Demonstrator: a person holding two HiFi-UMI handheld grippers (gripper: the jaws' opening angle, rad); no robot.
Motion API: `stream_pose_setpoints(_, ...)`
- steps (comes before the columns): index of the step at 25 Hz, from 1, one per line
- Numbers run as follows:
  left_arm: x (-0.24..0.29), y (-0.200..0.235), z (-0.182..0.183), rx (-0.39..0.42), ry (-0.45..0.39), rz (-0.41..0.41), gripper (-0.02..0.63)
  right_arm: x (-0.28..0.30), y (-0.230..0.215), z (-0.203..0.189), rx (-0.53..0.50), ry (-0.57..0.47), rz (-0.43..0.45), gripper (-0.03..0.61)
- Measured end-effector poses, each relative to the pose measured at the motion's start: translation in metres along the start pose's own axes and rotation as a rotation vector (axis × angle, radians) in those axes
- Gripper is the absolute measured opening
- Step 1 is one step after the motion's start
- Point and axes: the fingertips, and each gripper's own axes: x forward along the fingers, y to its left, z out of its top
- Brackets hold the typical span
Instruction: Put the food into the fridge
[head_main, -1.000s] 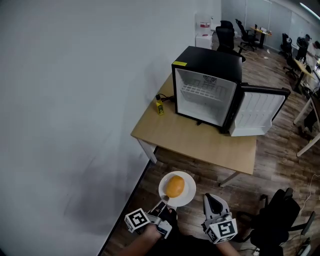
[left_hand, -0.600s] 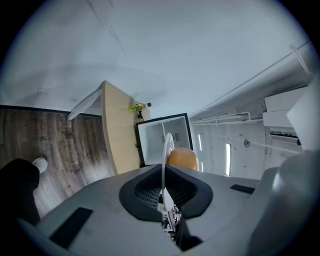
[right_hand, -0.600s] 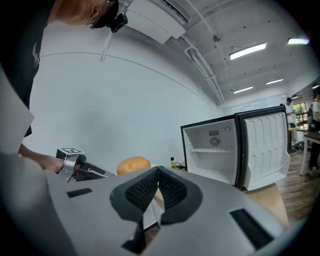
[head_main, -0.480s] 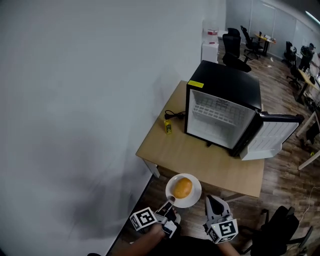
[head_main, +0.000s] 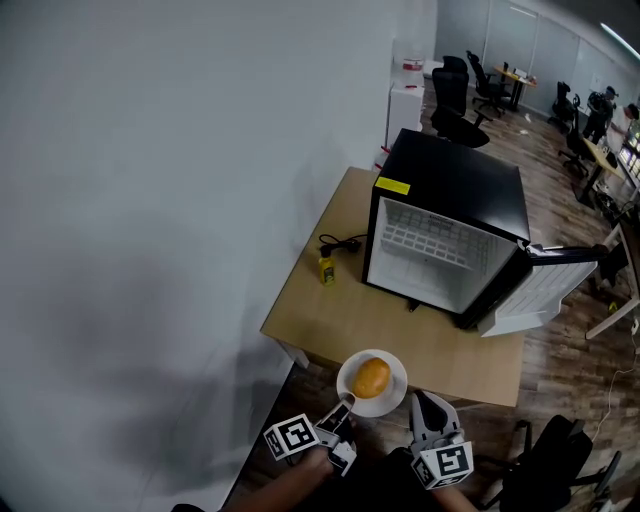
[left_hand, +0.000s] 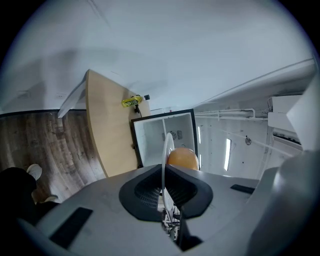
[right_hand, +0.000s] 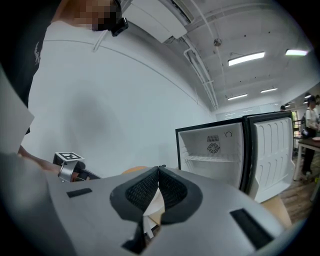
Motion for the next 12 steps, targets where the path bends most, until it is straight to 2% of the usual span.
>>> stream_pose_setpoints(6,0.03,-0.008,0.021,0.001,0.001,-0.013,0.018,0.023,-0.022,-0.002,0.015,0.016,-0.035,0.06)
stream_pose_setpoints(9,0.048,-0.015,0.032,0.003,-0.014,-0.021,0.018,0.037,-0.028,0.002,0.016,0.021,-0.022,0.06)
stream_pose_setpoints(12,0.073,-0.02,0.041,0.005,-0.012,-0.03,0.018,0.055,-0.038,0.012,0.027,-0.022,0.005,0.06)
